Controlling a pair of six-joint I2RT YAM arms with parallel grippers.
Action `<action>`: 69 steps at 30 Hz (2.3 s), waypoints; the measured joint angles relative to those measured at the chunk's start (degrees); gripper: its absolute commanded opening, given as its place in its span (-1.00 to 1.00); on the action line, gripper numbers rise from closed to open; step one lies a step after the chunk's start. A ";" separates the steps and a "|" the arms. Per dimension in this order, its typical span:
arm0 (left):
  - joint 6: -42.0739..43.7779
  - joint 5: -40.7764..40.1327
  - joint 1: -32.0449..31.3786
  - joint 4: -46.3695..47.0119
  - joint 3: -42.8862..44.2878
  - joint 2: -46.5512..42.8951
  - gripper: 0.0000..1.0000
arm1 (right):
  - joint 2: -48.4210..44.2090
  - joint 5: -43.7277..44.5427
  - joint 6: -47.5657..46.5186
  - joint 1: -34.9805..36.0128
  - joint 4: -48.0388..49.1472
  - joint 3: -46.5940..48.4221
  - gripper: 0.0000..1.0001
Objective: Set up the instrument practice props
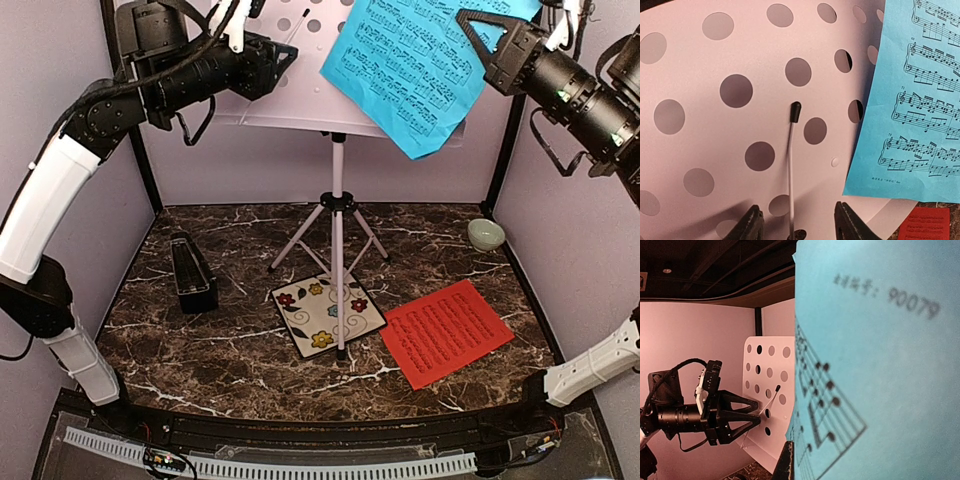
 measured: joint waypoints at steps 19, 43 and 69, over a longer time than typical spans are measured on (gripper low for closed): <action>3.72 -6.60 1.11 0.17 0.63 1.49 -0.66 | 6.05 -1.36 -1.03 -6.51 -0.98 6.08 -1.00; 4.44 1.36 1.33 22.99 -23.21 -9.07 -1.00 | 16.31 -2.40 -7.15 -8.02 -3.45 15.91 -1.00; 5.70 10.45 1.88 29.92 -29.44 -11.72 -1.00 | 32.33 -18.56 -20.09 -13.18 -6.43 29.35 -1.00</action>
